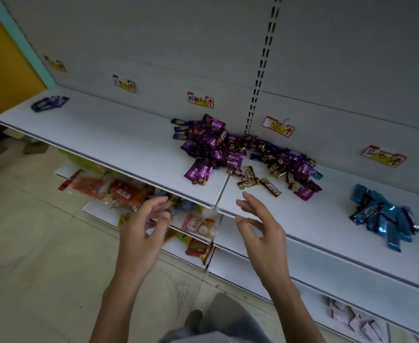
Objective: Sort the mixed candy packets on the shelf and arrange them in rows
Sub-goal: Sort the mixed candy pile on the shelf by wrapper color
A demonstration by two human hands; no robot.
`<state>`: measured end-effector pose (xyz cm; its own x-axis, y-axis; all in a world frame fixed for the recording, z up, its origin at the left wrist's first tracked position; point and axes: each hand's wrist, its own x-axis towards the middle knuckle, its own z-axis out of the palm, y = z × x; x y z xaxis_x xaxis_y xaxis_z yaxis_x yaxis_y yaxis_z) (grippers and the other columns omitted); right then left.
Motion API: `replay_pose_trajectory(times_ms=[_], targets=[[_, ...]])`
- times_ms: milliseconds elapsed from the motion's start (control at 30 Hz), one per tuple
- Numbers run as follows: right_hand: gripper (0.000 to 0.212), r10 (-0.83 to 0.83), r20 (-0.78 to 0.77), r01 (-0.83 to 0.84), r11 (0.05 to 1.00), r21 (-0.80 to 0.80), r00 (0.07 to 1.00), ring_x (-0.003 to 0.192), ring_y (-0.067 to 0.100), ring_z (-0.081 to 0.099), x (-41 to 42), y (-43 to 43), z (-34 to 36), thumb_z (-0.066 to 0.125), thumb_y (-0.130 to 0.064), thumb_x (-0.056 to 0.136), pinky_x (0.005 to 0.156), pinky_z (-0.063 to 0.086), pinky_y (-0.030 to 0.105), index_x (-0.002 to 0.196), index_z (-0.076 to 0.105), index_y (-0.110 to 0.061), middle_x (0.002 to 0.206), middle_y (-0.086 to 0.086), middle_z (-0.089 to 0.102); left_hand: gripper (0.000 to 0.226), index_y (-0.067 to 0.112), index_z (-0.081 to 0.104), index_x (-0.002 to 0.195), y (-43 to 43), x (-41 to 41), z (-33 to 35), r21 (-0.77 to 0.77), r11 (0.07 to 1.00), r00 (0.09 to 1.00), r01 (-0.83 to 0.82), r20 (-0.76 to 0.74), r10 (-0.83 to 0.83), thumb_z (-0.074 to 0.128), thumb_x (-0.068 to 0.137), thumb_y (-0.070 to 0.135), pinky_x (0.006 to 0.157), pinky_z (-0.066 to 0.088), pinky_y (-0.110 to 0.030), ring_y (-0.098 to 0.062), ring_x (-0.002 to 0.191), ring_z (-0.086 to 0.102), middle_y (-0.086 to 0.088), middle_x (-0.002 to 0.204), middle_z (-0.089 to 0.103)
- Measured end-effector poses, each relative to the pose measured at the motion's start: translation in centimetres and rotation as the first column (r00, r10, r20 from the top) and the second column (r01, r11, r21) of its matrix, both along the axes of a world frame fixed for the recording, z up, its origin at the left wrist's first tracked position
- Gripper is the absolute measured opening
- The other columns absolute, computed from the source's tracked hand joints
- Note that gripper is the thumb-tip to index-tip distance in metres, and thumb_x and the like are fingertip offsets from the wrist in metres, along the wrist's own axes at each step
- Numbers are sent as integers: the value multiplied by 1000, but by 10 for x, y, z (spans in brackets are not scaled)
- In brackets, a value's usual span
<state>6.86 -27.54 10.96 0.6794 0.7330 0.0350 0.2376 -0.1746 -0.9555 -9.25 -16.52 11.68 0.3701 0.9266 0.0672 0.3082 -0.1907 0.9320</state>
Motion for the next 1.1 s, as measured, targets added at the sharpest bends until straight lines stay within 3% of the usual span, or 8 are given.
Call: replay_pose_trajectory(times_ms=[167,300,533,700,800,900,967,1100], targets=[[42,-18,50,17,1000,15,999,107,-2,55,9,36,2,59,-16,88,93,45,20,125,52,-35,111,-22,60,27,30,58,110,34,11,-4,-6,999,999,35,8,-35,55,91,11,73,42,-4,5,96,56,18,105,61],[42,-19,57,17,999,31,998,105,-4,55,21,72,3,59,-14,88,89,43,12,125,53,-34,109,-25,60,25,30,58,110,71,24,-6,9,999,998,49,25,-49,54,91,13,77,43,-11,2,98,57,16,107,62],[41,7,67,-8,1000,20,998,104,-1,58,42,133,-2,59,-16,89,90,45,15,127,54,-29,113,-16,63,23,29,59,106,133,48,-12,63,998,997,32,63,-36,53,92,11,71,39,1,13,93,53,19,101,61],[40,-33,91,35,999,-20,995,105,1,58,57,188,-21,58,-14,90,87,46,11,129,54,-22,118,-9,62,23,26,59,106,194,64,-30,49,993,993,105,53,-108,52,92,9,71,39,0,11,91,55,15,102,62],[44,-29,120,41,994,-99,992,103,5,55,63,228,-39,54,-8,90,81,43,5,134,49,-17,127,-4,57,25,22,59,113,237,78,-46,76,965,968,251,-46,-248,51,93,10,79,39,-6,10,95,53,14,108,59],[48,17,219,26,981,-192,976,121,17,49,63,263,-62,51,-7,91,97,43,24,137,45,-16,138,2,49,27,19,58,119,275,92,-68,88,911,908,404,-160,-387,50,93,12,88,38,-20,0,106,49,13,115,55],[50,68,299,12,967,-256,952,130,17,40,65,284,-77,50,-6,90,101,36,22,139,43,-18,142,1,44,30,17,57,121,294,105,-89,87,865,852,494,-249,-461,51,93,12,90,36,-21,-4,111,47,10,119,54],[47,237,474,28,872,-488,848,141,17,23,72,306,-108,49,-22,94,114,23,37,140,41,-25,152,-2,28,40,18,52,130,309,128,-126,170,690,669,704,-487,-562,54,90,17,96,42,-32,-20,121,48,0,132,55]])
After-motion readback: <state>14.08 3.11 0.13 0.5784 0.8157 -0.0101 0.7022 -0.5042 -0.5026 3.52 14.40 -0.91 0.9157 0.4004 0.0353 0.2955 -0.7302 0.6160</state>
